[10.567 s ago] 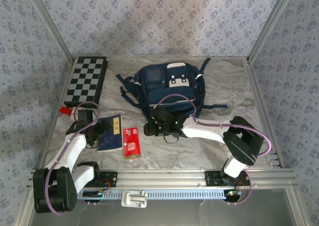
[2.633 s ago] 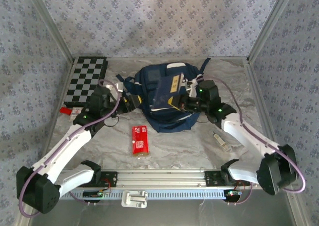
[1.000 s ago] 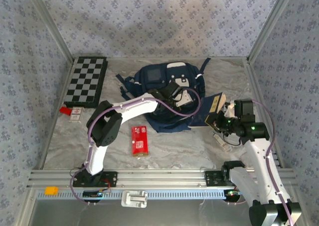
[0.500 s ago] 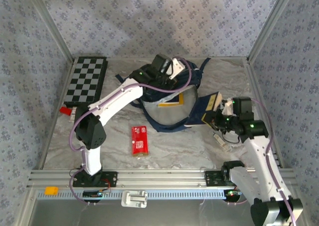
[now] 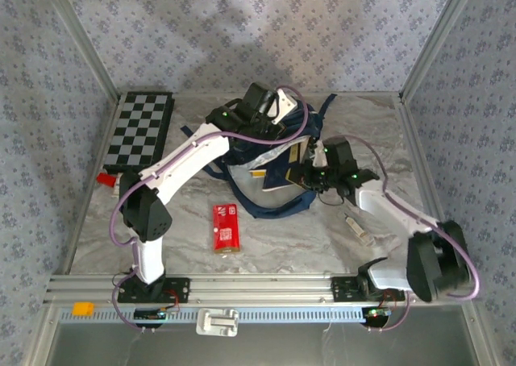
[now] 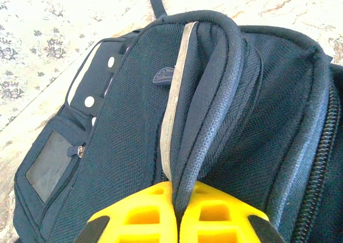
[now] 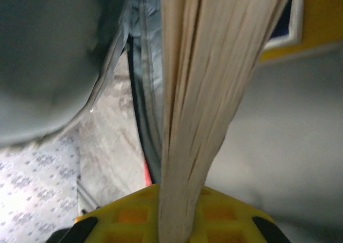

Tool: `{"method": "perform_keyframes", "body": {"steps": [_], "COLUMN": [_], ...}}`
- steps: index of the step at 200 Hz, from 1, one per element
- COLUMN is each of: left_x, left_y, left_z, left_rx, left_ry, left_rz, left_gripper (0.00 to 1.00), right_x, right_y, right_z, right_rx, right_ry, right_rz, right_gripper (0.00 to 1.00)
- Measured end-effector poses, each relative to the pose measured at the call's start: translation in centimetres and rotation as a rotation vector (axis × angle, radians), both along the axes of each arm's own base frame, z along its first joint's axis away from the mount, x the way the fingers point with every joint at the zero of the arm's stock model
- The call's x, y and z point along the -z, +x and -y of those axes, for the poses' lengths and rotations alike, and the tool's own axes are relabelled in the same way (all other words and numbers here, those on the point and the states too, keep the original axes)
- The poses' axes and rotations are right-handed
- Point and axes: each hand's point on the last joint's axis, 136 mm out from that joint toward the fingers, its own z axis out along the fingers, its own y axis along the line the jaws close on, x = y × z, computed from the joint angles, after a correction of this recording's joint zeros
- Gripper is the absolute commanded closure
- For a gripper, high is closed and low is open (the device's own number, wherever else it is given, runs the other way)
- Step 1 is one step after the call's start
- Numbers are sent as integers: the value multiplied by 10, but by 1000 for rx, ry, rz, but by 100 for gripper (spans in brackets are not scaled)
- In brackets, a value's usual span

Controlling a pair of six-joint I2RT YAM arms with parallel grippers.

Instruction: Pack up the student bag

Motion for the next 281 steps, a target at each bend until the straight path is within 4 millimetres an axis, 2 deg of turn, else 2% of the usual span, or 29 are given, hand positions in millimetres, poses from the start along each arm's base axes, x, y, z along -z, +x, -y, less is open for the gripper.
{"method": "perform_keyframes", "body": {"steps": [9, 25, 46, 66, 84, 106, 131, 155, 174, 194, 221, 242, 264, 281], "left_x": [0, 0, 0, 0, 0, 0, 2, 7, 8, 7, 7, 7, 8, 8], "left_y": [0, 0, 0, 1, 1, 1, 0, -1, -1, -1, -1, 0, 2, 0], "left_z": [0, 0, 0, 0, -1, -1, -2, -2, -1, -1, -1, -2, -4, -3], "left_rx": [-2, -5, -7, -14, -20, -23, -22, -21, -24, -26, -33, -42, -57, -60], "left_ry": [-2, -4, -8, -9, -12, -13, -12, -11, -17, -21, -26, -32, -43, -54], "left_rz": [-2, -3, -5, -5, -6, -7, -13, -23, -27, -28, -33, -36, -47, -60], "left_gripper": [100, 100, 100, 100, 100, 100, 100, 100, 100, 100, 100, 100, 100, 100], "right_x": [10, 28, 45, 51, 56, 57, 49, 42, 51, 65, 83, 84, 81, 77], "right_y": [13, 32, 54, 72, 78, 76, 55, 37, 29, 34, 54, 68, 68, 55], "right_z": [-4, -10, -16, -17, -11, 0, 9, 4, -5, -11, -14, -17, -17, -11], "right_rx": [8, 20, 33, 44, 61, 92, 116, 112, 99, 99, 125, 142, 143, 140], "right_ry": [-2, -15, -37, -49, -70, -110, -165, -186, -197, -208, -242, -245, -240, -243], "right_rz": [6, 2, -6, 10, 8, 3, -5, 7, -8, -14, -2, 23, 36, 42], "right_gripper": [100, 94, 76, 56, 45, 39, 45, 62, 76, 84, 87, 87, 83, 80]}}
